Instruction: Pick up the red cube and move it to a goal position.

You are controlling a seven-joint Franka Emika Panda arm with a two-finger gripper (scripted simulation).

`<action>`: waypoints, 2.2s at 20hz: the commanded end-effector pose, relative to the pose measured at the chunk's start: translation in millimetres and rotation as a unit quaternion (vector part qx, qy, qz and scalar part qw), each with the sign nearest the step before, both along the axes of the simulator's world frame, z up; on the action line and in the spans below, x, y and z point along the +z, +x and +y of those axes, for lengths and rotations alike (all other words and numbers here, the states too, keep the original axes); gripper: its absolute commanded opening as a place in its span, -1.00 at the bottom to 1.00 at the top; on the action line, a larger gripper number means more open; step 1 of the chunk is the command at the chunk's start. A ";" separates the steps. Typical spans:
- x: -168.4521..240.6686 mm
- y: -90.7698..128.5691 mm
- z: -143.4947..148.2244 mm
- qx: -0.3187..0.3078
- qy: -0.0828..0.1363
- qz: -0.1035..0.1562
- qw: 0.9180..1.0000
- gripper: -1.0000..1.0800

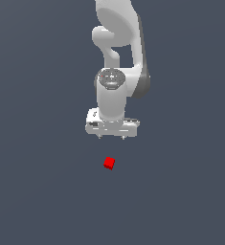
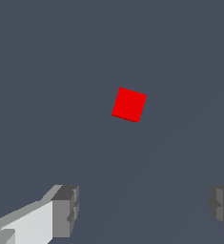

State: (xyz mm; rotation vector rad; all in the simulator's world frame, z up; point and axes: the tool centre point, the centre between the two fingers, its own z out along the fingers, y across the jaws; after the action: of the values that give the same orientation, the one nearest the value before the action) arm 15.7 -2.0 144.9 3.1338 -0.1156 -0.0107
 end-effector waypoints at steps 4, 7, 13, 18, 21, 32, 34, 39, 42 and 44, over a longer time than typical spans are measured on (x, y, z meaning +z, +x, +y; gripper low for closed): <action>-33.7 17.3 -0.5 -0.038 0.000 -0.001 0.999 0.92; -56.1 29.3 -1.8 -0.063 0.000 -0.002 0.998 0.92; -94.1 50.4 -5.5 -0.107 0.001 -0.003 0.994 0.92; -113.8 61.9 -8.4 -0.130 0.002 -0.004 0.992 0.92; -120.9 66.2 -9.7 -0.138 0.002 -0.004 0.990 0.92; -124.9 69.5 -10.9 -0.144 0.002 -0.004 0.990 -1.00; -124.9 69.5 -10.9 -0.144 0.002 -0.004 0.990 -1.00; -124.5 69.2 -10.9 -0.144 0.002 -0.004 0.990 -1.00; -121.6 68.3 -10.2 -0.143 0.002 -0.004 0.990 -1.00; -117.2 66.9 -9.6 -0.143 0.002 -0.004 0.990 -1.00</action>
State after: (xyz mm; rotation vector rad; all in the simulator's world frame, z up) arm 82.9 -12.1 24.0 3.0901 -0.5650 -0.0032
